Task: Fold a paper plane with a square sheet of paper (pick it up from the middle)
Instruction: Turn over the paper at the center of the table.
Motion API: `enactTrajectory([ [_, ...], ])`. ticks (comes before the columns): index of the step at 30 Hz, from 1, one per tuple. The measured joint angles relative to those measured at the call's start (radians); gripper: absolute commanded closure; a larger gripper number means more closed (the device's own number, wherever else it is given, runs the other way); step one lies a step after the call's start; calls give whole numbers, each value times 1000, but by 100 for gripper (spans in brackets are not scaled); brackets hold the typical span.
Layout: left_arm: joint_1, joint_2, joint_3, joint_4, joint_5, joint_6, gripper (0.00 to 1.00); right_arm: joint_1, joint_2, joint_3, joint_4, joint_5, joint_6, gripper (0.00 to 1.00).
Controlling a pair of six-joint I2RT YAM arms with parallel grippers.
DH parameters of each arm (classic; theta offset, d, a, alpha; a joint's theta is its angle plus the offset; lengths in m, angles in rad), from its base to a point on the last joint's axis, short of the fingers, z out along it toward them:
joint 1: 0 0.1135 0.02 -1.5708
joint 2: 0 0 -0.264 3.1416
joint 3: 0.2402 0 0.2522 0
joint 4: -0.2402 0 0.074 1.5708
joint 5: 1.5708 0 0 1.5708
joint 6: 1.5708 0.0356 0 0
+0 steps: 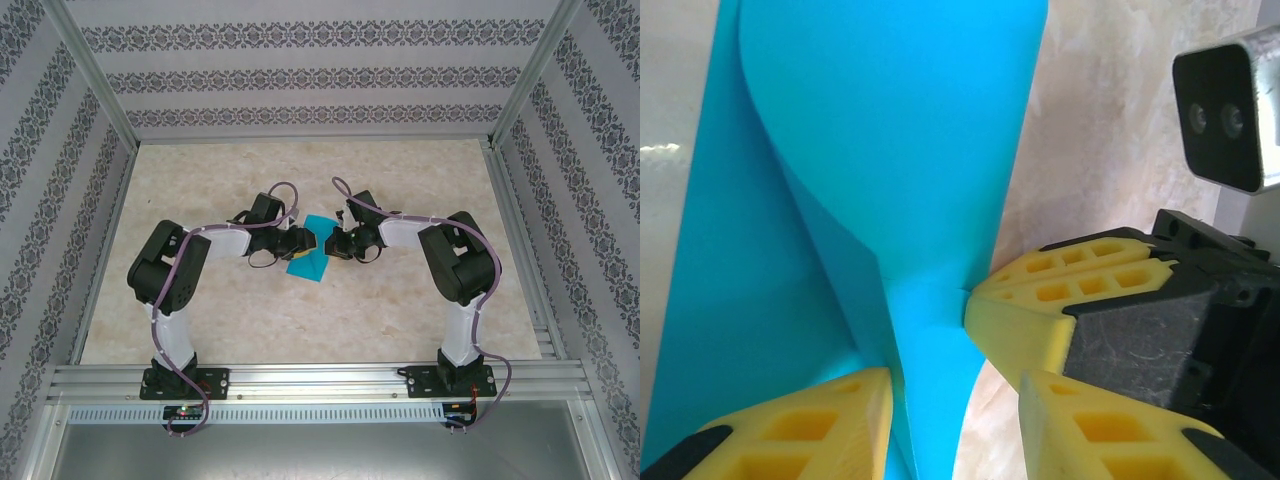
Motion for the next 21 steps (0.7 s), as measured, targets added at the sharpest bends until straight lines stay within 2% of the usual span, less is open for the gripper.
enactTrajectory([
  [6,0,6,10,-12,-7,34,64,-5,0,-2,4,-7,8,89],
  [15,0,7,28,-90,-69,93,61,-6,-1,-8,15,-11,10,89],
  [21,0,7,28,-87,-69,92,68,-6,-2,-8,15,-11,11,88],
])
